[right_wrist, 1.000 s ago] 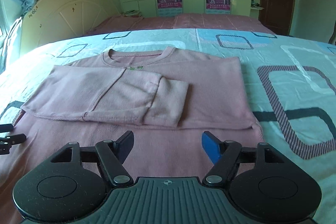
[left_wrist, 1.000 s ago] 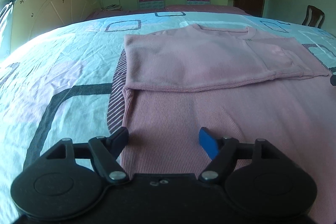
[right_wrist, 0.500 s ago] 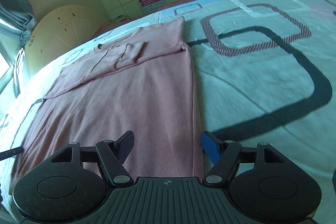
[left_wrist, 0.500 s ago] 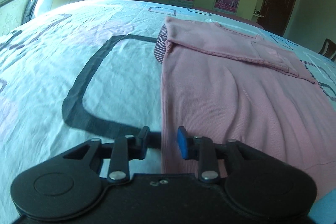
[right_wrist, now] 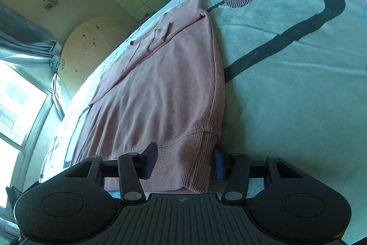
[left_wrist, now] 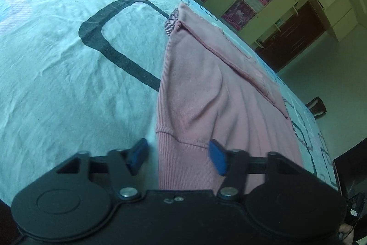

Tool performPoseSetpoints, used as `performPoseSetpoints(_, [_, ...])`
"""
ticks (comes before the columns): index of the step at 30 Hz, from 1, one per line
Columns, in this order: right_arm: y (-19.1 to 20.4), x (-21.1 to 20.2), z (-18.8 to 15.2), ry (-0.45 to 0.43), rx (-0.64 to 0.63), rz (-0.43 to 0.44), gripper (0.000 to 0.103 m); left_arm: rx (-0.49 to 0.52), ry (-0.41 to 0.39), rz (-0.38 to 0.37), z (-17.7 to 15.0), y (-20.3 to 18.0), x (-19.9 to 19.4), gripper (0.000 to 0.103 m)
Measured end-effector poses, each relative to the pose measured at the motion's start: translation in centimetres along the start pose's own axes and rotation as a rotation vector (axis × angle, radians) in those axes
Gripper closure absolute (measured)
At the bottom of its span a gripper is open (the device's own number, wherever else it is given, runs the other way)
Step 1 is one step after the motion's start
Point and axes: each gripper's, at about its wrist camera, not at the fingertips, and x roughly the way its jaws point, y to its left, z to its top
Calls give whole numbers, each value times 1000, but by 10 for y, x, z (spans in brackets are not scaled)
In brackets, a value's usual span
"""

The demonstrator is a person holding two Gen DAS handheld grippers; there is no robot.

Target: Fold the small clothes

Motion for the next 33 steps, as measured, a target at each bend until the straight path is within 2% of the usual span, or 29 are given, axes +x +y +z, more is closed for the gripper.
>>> performPoseSetpoints(1, [-1, 0, 1, -2, 11, 6, 55, -5, 31, 3, 2, -1, 7, 99])
performPoseSetpoints(3, [-1, 2, 4, -6, 15, 15, 54, -19, 24, -11, 2, 0, 8, 99])
performPoseSetpoints(5, [0, 2, 8, -4, 12, 21, 54, -67, 11, -32, 3, 6, 5, 75])
performPoseSetpoints(6, [-1, 2, 9, -3, 14, 26, 54, -107, 4, -64, 3, 11, 4, 52])
performPoseSetpoints(7, [-2, 4, 10, 0, 20, 31, 54, -146, -6, -108, 2, 16, 3, 37])
performPoseSetpoints(9, [-8, 8, 12, 14, 44, 42, 54, -179, -7, -131, 4, 18, 7, 35])
performPoseSetpoints(11, [-15, 14, 13, 23, 87, 62, 54, -162, -1, -126, 7, 15, 15, 35])
performPoseSetpoints(14, [-18, 17, 14, 33, 109, 102, 55, -112, 6, -116, 13, 6, 22, 41])
performPoseSetpoints(15, [-16, 18, 14, 47, 91, 113, 70, -84, 14, -111, 14, 3, 24, 66])
performPoseSetpoints(16, [-13, 21, 13, 70, 59, 114, 94, -48, 40, -88, 14, -1, 27, 98])
performPoseSetpoints(17, [-9, 22, 13, 78, 10, 86, 96, -32, 27, -72, 12, -4, 24, 100])
performPoseSetpoints(19, [-10, 11, 14, 34, 21, 135, 97, -45, -63, -154, 11, -6, 6, 100])
performPoseSetpoints(20, [-11, 4, 15, 4, 33, 164, 97, -58, -106, -172, 11, -5, -3, 100])
performPoseSetpoints(21, [-11, -2, 16, -18, 30, 185, 97, -64, -121, -154, 12, -4, -7, 100])
performPoseSetpoints(22, [-11, -5, 17, -25, 6, 182, 97, -59, -110, -119, 13, -3, -5, 100])
performPoseSetpoints(23, [-12, -1, 17, -2, -14, 149, 96, -38, -61, -68, 12, -1, 4, 100])
performPoseSetpoints(24, [-13, 6, 16, 43, -25, 111, 96, -24, 1, -21, 9, 1, 16, 100])
performPoseSetpoints(25, [-15, 16, 13, 93, -33, 66, 96, -26, 22, -1, 6, 3, 23, 100])
performPoseSetpoints(27, [-13, 18, 11, 93, -25, 79, 96, -62, -9, -20, 4, 5, 19, 100])
performPoseSetpoints(30, [-7, 4, 19, 12, -3, 150, 96, -105, -80, -66, 5, 2, 6, 100])
performPoseSetpoints(33, [7, -4, 35, -43, -33, 172, 96, -140, -136, -105, 15, -4, -2, 100])
